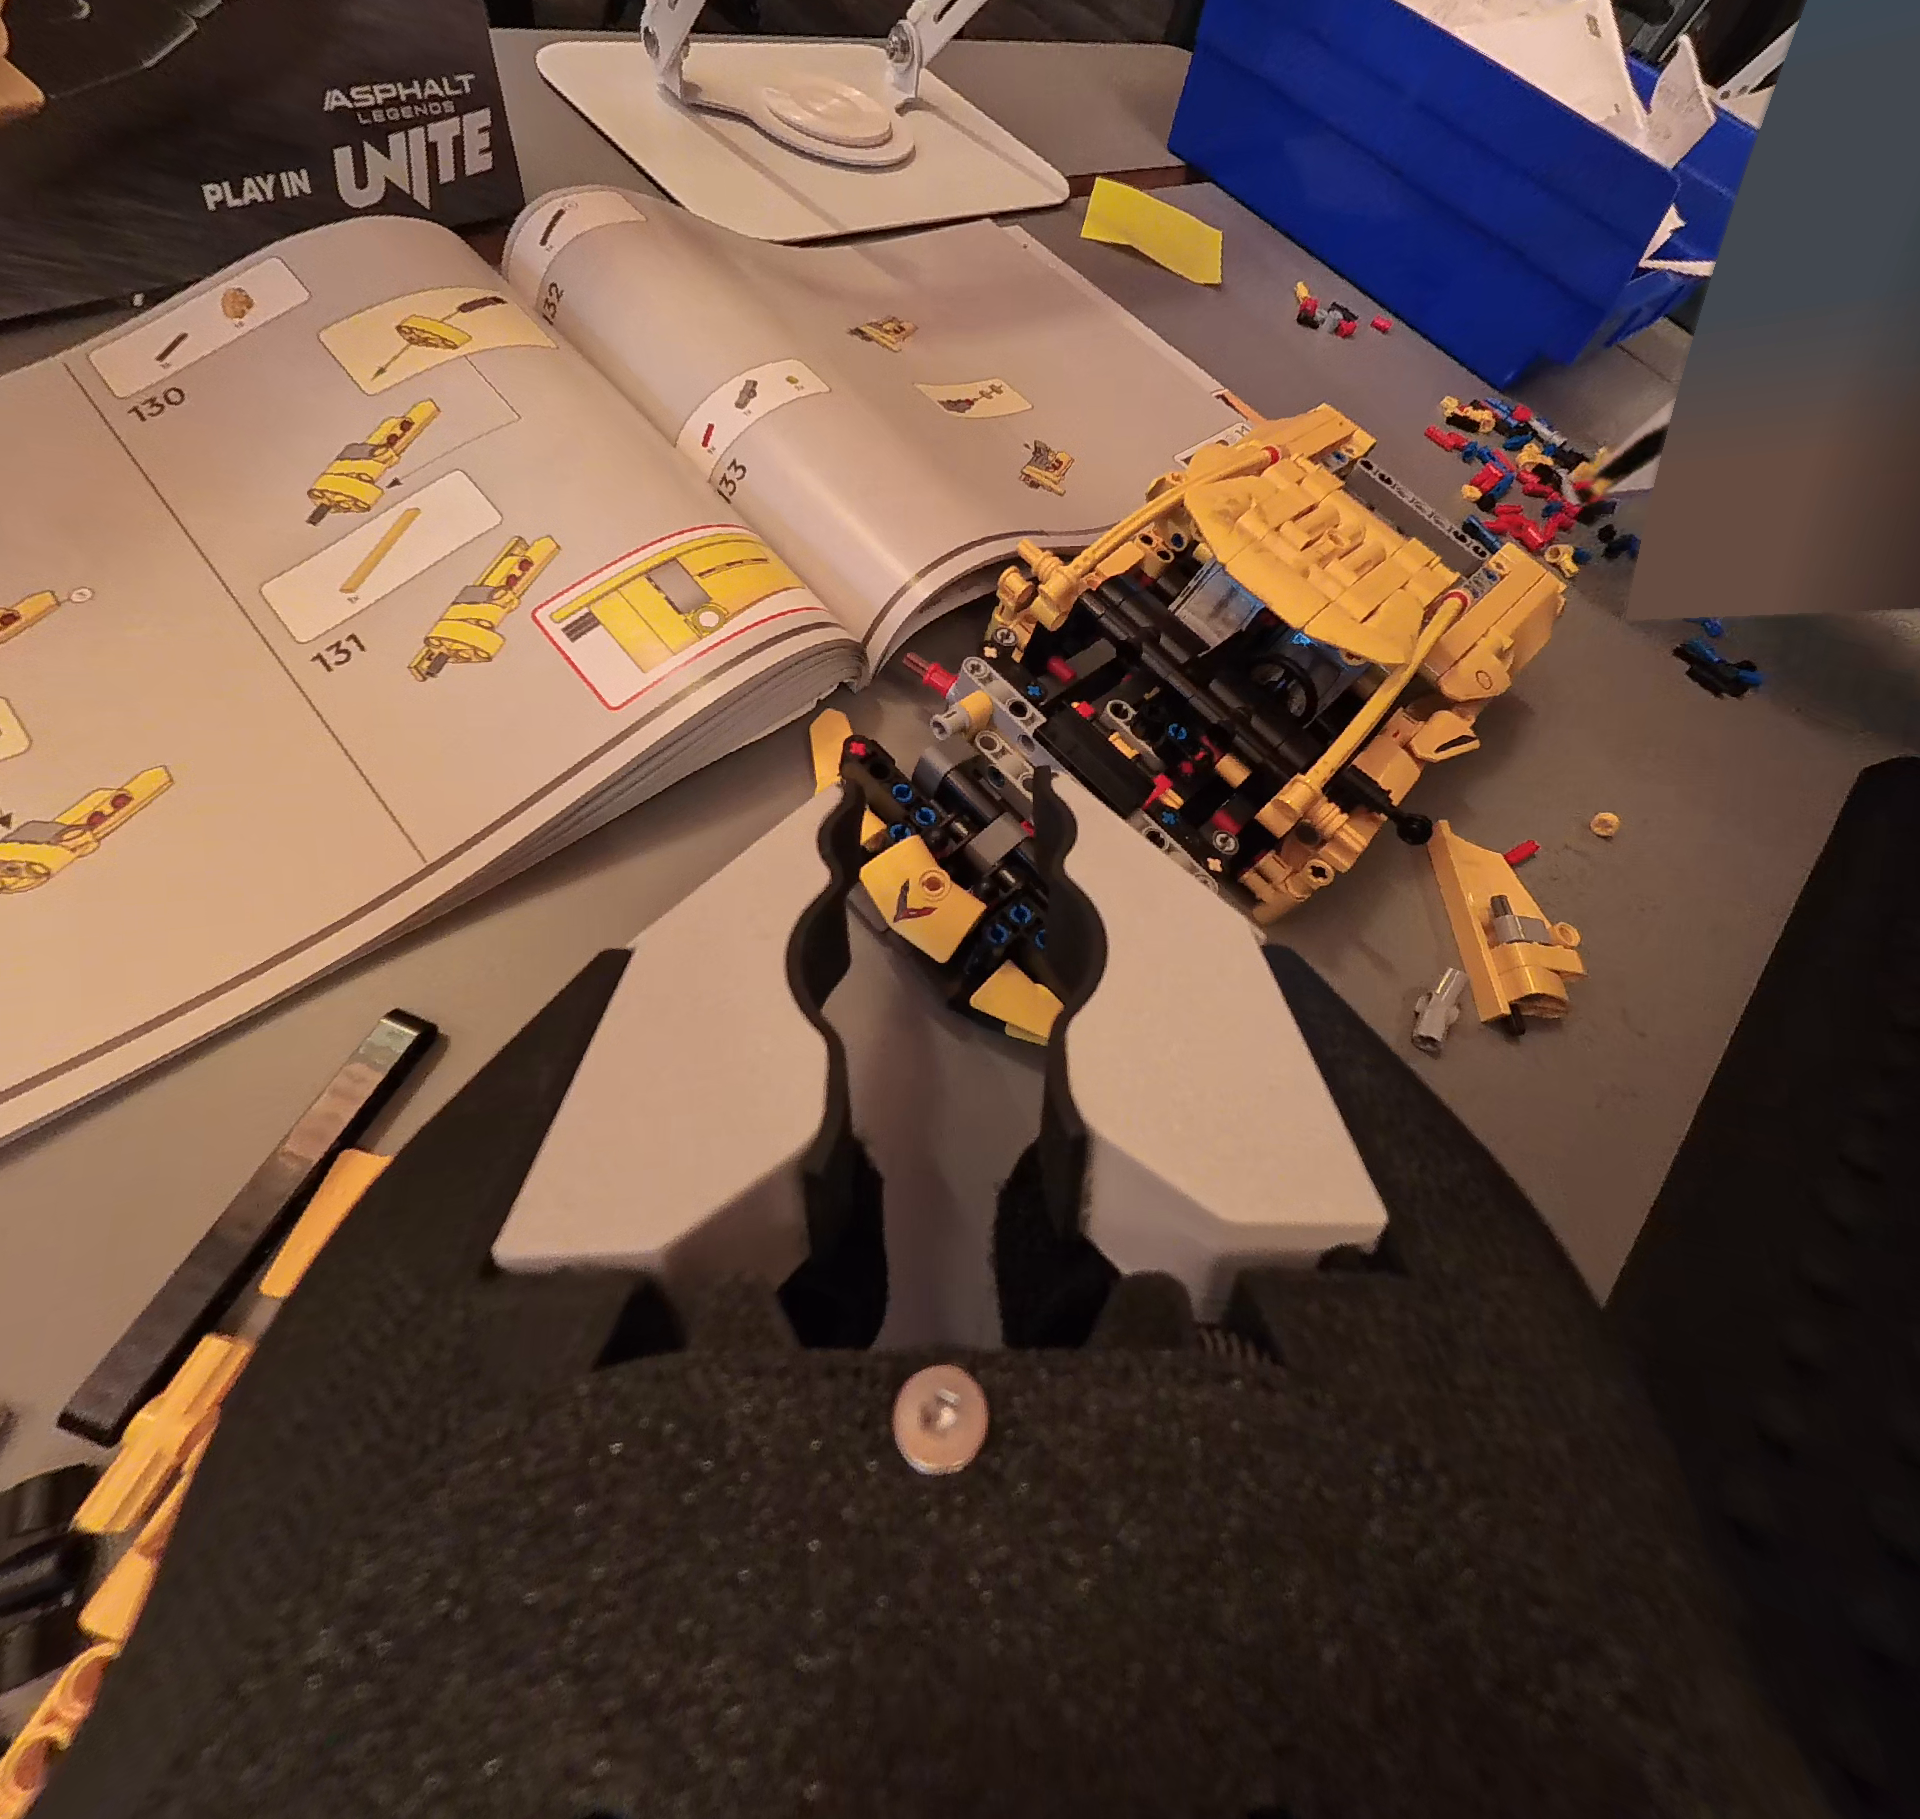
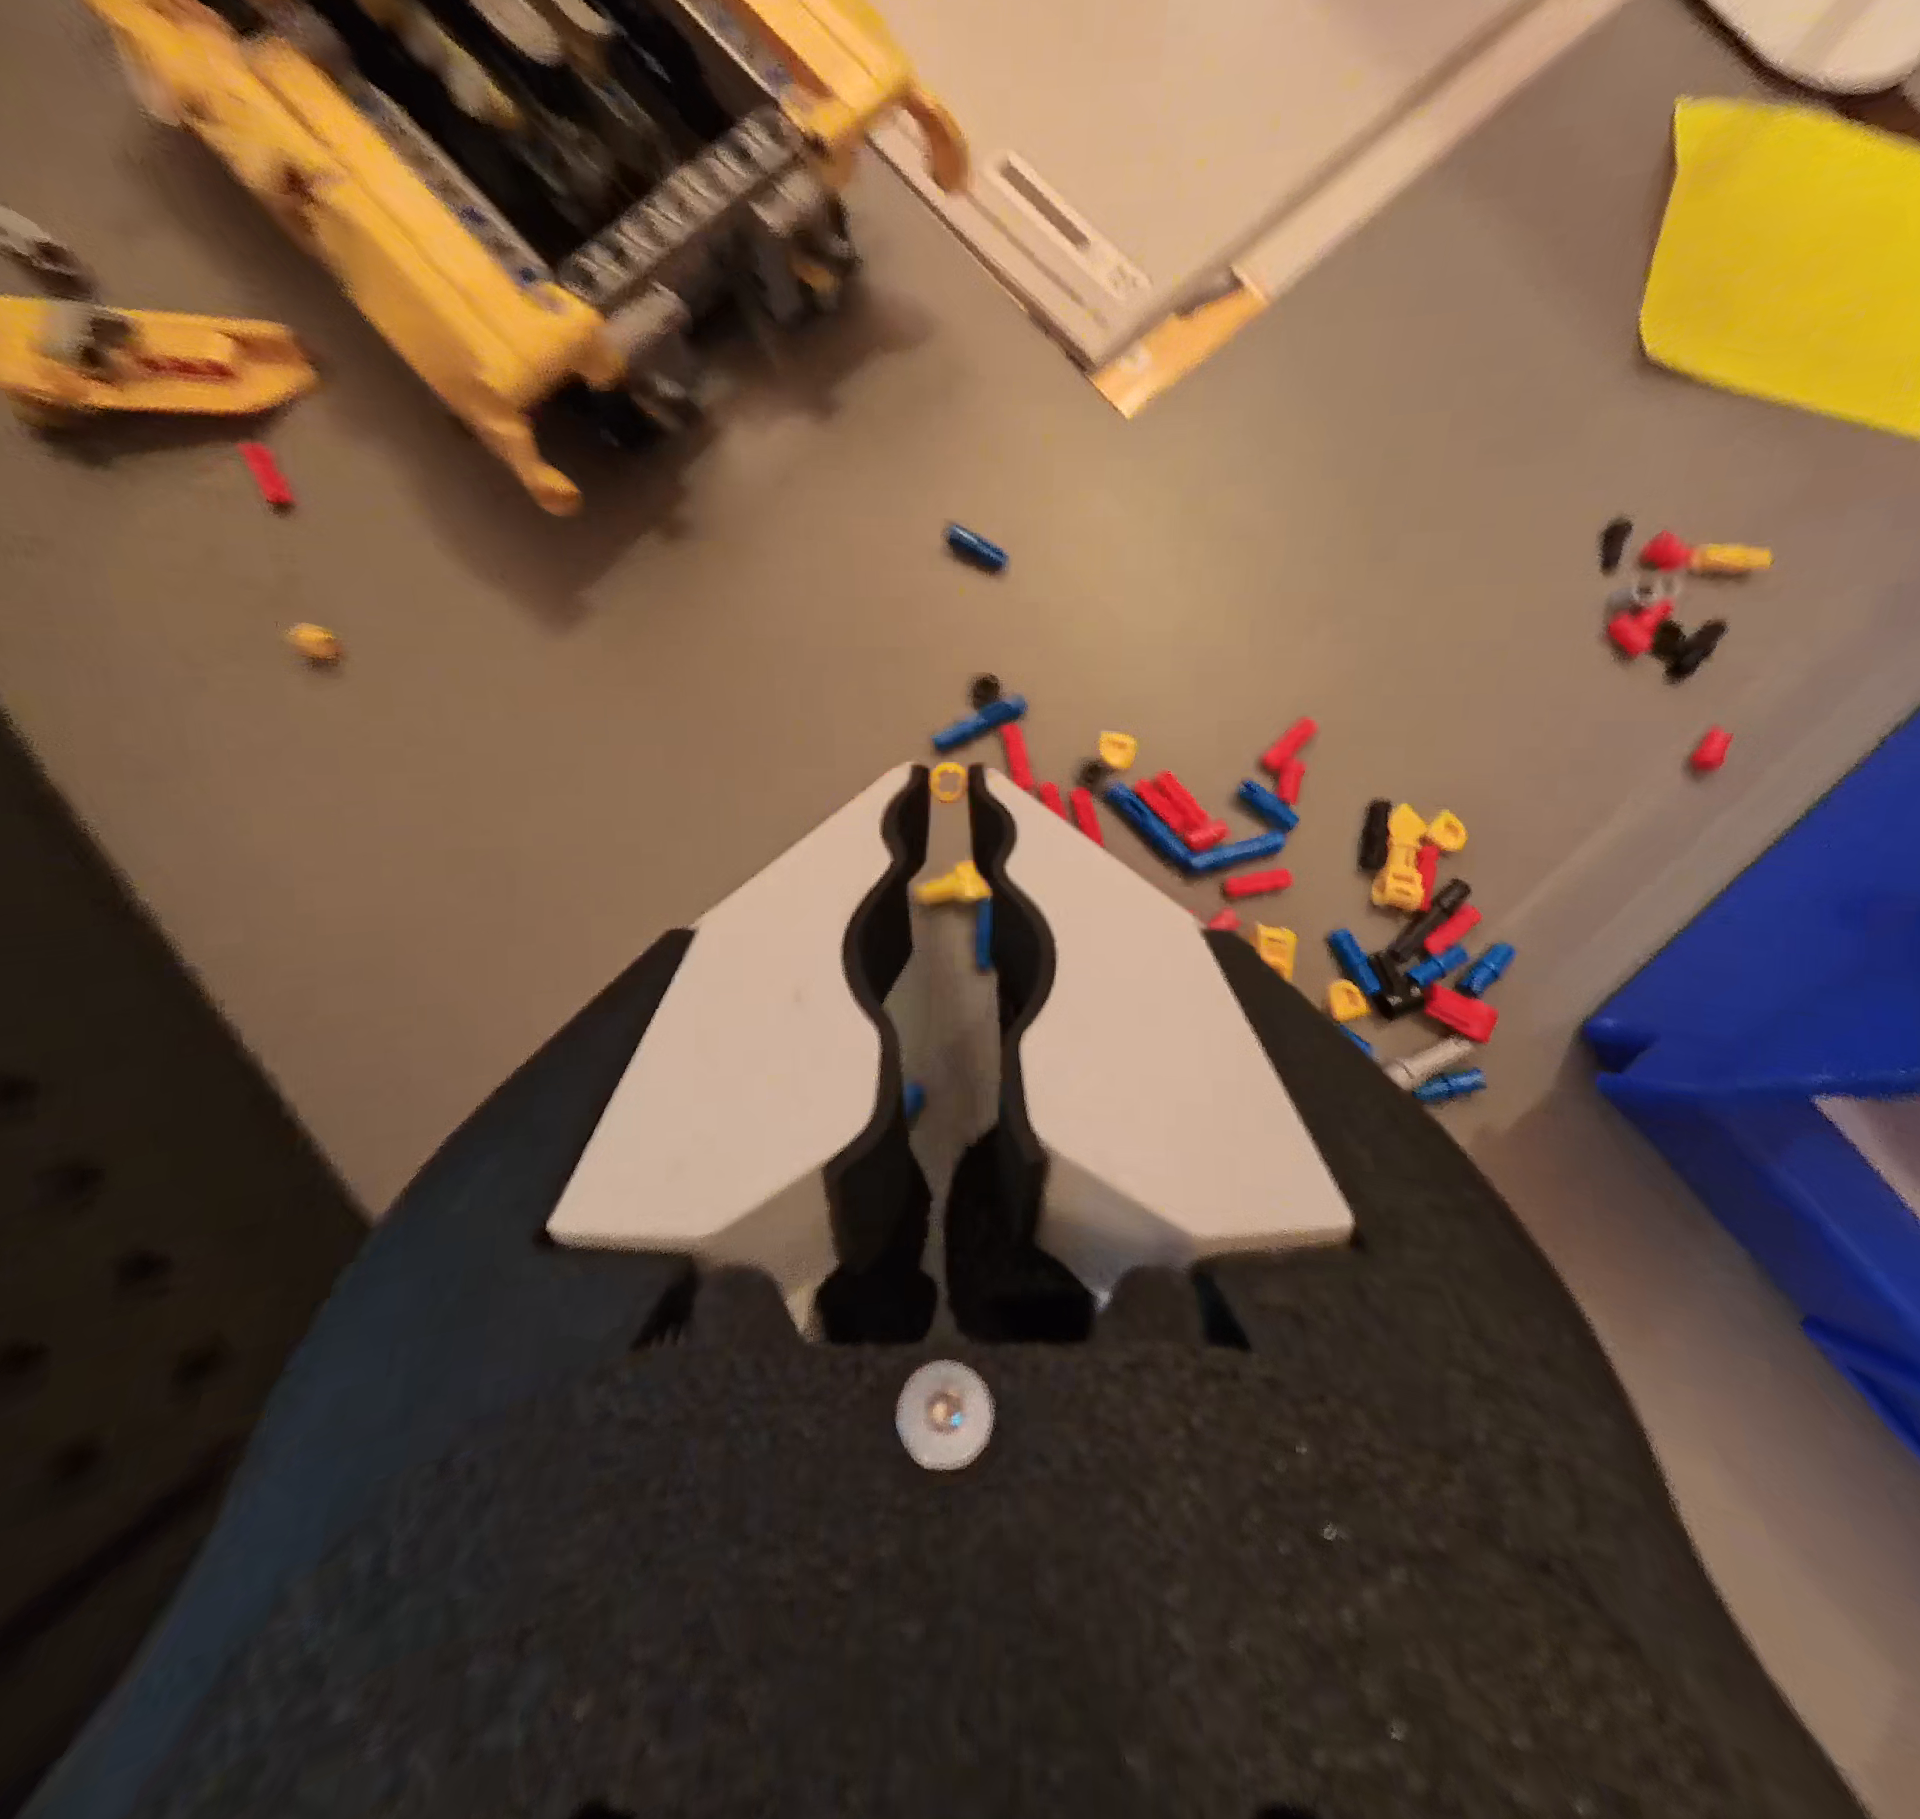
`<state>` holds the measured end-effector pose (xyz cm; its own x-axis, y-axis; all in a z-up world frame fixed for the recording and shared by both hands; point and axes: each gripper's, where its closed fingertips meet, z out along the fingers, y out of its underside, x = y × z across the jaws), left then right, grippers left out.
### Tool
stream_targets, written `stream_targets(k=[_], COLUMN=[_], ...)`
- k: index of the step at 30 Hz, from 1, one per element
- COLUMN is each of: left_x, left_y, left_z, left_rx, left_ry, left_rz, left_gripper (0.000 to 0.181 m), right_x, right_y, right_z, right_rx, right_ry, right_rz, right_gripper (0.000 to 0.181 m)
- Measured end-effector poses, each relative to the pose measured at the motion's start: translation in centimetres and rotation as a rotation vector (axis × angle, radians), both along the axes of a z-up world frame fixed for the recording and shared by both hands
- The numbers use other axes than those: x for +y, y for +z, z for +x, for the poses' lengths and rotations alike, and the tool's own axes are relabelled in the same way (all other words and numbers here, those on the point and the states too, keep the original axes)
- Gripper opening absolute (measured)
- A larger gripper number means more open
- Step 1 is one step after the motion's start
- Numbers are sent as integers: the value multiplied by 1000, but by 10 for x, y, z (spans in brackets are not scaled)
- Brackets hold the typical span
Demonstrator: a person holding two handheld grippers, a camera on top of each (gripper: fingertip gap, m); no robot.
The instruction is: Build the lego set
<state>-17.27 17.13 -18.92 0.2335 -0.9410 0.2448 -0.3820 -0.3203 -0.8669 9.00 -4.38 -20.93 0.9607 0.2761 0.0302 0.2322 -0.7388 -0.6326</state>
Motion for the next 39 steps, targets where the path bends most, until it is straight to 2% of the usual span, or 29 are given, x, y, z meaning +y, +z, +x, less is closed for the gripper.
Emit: stream_targets(k=[5, 7, 10, 14, 18, 23, 28, 31, 33, 39], left_x=[0, 0, 0, 0, -2, -9, -19, -24, -28, -40], left_y=[0, 0, -1, 0, 1, 3, 23, 36, 39, 49], left_z=[0, 0, -1, -3, -4, -6, -5, -6, -5, -2], left_rx=[0, -1, 0, -10, -12, -7, -116, -193, -215, -278], left_ry=[1, 0, 2, 6, 6, -21, -75, -97, -114, -162], left_rz=[3, 2, 0, -2, 16, 52, 129, 178, 183, 178], left_gripper=[32, 32, 32, 32, 32, 27, 27, 28, 28, 28], right_x=[-1, -4, -10, -13, -16, -17, -10, 8, 21, 66], right_y=[14, 4, -20, -31, -37, -37, -24, -6, -4, 0], right_z=[-82, -114, -146, -159, -154, -151, -154, -173, -191, -241], right_rx=[132, 171, 166, 121, 48, 32, 21, 91, 130, 146], right_ry=[220, 297, 342, 333, 317, 305, 294, 300, 317, 399], right_rz=[38, 13, -40, -62, -92, -76, -18, 70, 98, 173], right_gripper=[6, 6, 6, 6, 6, 6, 15, 25, 29, 23])
